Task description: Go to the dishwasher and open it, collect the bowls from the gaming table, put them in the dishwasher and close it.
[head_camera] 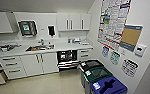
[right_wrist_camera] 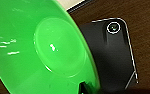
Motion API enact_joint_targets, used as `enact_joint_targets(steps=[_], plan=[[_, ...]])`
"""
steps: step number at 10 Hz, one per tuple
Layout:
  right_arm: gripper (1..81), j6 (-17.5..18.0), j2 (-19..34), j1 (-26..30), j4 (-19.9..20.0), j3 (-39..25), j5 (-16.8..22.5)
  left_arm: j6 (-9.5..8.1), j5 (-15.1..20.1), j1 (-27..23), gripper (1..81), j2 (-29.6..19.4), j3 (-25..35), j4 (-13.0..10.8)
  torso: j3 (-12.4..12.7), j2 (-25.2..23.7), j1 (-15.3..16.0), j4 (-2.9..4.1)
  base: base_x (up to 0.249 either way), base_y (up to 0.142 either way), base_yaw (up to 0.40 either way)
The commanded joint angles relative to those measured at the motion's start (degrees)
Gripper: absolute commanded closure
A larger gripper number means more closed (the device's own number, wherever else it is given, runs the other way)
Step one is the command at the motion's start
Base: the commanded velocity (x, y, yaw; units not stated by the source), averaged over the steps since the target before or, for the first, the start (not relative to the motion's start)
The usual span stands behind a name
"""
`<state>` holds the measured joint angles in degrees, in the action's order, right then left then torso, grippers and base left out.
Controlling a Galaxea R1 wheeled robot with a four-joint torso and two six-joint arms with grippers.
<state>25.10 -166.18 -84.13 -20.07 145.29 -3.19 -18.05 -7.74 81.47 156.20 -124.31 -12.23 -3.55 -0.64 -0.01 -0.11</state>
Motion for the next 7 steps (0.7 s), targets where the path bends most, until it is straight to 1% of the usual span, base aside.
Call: enact_joint_targets(steps=[1,7], plan=[[81.1,-0.4,0.3,2.8,-1.0,-0.5,2.8,0.12,1.8,-3.2,81.1,-0.9,1.0,-0.7,0.0,0.0,0.0,0.00,0.111,0.063,0.000],[81.1,-0.4,0.4,2.8,-1.0,-0.5,2.8,0.12,1.8,-3.2,81.1,-0.9,1.1,-0.6,0.0,0.0,0.0,0.00,0.110,0.063,0.000]])
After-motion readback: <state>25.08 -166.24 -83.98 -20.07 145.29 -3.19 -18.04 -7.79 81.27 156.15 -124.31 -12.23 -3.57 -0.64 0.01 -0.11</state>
